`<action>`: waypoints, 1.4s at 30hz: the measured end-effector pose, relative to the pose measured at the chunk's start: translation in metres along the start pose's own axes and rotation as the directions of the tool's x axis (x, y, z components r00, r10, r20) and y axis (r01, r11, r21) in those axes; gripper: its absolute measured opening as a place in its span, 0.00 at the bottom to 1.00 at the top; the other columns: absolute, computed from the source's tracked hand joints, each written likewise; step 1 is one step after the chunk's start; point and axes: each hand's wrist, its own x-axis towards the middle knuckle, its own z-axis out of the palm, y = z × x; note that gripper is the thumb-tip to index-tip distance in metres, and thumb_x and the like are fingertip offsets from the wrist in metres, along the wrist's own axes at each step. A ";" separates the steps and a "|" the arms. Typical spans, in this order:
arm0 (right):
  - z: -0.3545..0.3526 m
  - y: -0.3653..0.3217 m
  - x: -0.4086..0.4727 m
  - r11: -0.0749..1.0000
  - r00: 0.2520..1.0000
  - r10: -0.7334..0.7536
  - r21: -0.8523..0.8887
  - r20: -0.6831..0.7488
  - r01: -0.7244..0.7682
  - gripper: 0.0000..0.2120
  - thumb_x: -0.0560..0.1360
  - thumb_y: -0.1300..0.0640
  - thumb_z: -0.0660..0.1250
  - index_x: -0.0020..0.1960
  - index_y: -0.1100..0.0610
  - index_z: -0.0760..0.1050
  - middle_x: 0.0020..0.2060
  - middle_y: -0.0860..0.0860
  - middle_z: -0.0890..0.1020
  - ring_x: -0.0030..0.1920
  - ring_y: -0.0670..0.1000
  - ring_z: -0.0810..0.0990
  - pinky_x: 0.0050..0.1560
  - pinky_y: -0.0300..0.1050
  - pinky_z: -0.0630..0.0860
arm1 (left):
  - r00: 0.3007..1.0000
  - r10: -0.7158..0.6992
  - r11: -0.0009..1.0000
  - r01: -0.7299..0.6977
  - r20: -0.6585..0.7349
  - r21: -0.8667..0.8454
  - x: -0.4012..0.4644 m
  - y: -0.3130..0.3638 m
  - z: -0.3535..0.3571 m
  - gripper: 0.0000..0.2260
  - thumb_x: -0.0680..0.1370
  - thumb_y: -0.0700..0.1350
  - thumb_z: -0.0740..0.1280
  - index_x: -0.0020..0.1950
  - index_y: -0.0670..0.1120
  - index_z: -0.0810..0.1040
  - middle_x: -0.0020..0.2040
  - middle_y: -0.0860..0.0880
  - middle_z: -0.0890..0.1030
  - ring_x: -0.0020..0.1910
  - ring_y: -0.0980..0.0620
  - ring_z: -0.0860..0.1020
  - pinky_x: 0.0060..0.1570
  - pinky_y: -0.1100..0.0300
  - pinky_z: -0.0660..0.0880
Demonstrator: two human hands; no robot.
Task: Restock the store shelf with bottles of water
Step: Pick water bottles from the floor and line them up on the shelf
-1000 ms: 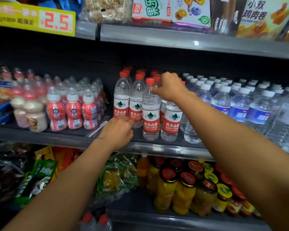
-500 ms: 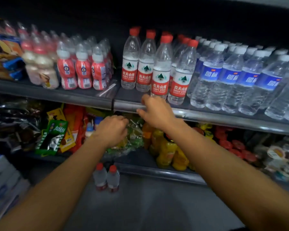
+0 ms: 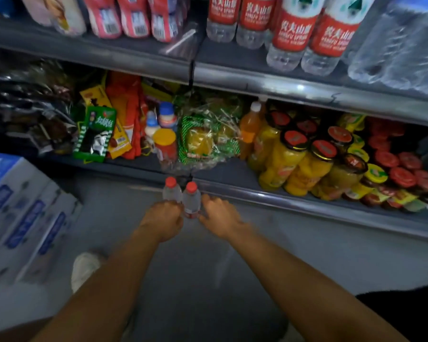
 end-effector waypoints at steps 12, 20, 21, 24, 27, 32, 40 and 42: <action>0.061 0.022 0.064 0.958 0.982 0.181 0.218 0.050 -0.188 0.28 0.75 0.46 0.67 0.67 0.60 0.63 0.62 0.60 0.76 0.60 0.63 0.76 0.52 0.52 0.72 | 0.955 -0.054 0.998 0.043 0.292 0.042 0.027 -0.024 0.089 0.18 0.79 0.50 0.59 0.67 0.45 0.71 0.64 0.44 0.73 0.63 0.43 0.73 0.60 0.53 0.70; 0.051 0.015 0.108 0.990 0.990 0.091 0.119 -0.111 -0.078 0.37 0.73 0.36 0.66 0.72 0.58 0.61 0.59 0.59 0.79 0.58 0.63 0.77 0.46 0.51 0.72 | 0.924 -0.020 1.000 0.011 0.383 0.028 0.043 -0.024 0.114 0.17 0.80 0.50 0.59 0.65 0.44 0.71 0.62 0.43 0.74 0.62 0.43 0.73 0.59 0.52 0.70; 0.050 0.014 0.111 0.992 0.987 0.084 0.104 -0.135 -0.070 0.36 0.74 0.37 0.65 0.72 0.58 0.62 0.58 0.59 0.79 0.57 0.63 0.77 0.46 0.51 0.72 | 0.921 -0.019 1.000 0.010 0.389 0.026 0.044 -0.024 0.116 0.17 0.80 0.50 0.59 0.65 0.44 0.71 0.61 0.43 0.74 0.62 0.43 0.73 0.58 0.52 0.70; 0.048 0.011 0.117 0.996 0.983 0.051 0.078 -0.175 -0.038 0.27 0.76 0.43 0.64 0.68 0.59 0.65 0.53 0.60 0.80 0.54 0.65 0.78 0.41 0.50 0.68 | 0.921 -0.019 0.999 0.006 0.389 0.035 0.042 -0.025 0.117 0.17 0.79 0.49 0.59 0.65 0.44 0.72 0.62 0.43 0.74 0.62 0.43 0.73 0.58 0.53 0.70; 0.043 0.008 0.117 0.996 0.985 0.024 0.087 -0.168 -0.009 0.19 0.77 0.50 0.63 0.63 0.60 0.68 0.50 0.61 0.80 0.51 0.65 0.78 0.39 0.50 0.67 | 0.932 -0.021 0.999 0.005 0.363 0.045 0.039 -0.026 0.109 0.17 0.79 0.49 0.59 0.66 0.45 0.71 0.63 0.43 0.74 0.63 0.43 0.73 0.59 0.53 0.70; 0.023 0.009 0.090 0.997 0.991 -0.039 0.067 -0.125 0.048 0.16 0.76 0.53 0.64 0.60 0.60 0.69 0.51 0.63 0.79 0.52 0.66 0.77 0.40 0.49 0.66 | 0.960 -0.031 0.996 0.007 0.279 0.084 0.028 -0.024 0.080 0.16 0.79 0.49 0.59 0.65 0.44 0.72 0.62 0.43 0.74 0.62 0.43 0.73 0.58 0.52 0.70; -0.058 0.007 0.025 0.987 0.979 -0.153 -0.077 -0.137 0.143 0.09 0.74 0.51 0.66 0.51 0.53 0.70 0.49 0.61 0.79 0.50 0.64 0.77 0.38 0.48 0.65 | 0.997 -0.023 0.993 0.014 0.076 0.114 -0.002 -0.004 0.008 0.14 0.77 0.47 0.61 0.61 0.46 0.75 0.58 0.43 0.78 0.56 0.42 0.77 0.53 0.52 0.74; -0.085 0.004 0.007 0.981 0.969 -0.181 -0.106 -0.167 0.165 0.09 0.74 0.51 0.66 0.51 0.52 0.70 0.48 0.60 0.79 0.50 0.63 0.77 0.38 0.48 0.67 | 1.000 0.004 0.994 -0.005 0.006 0.106 -0.009 0.004 -0.020 0.13 0.78 0.47 0.61 0.61 0.45 0.75 0.59 0.42 0.77 0.56 0.41 0.76 0.54 0.51 0.74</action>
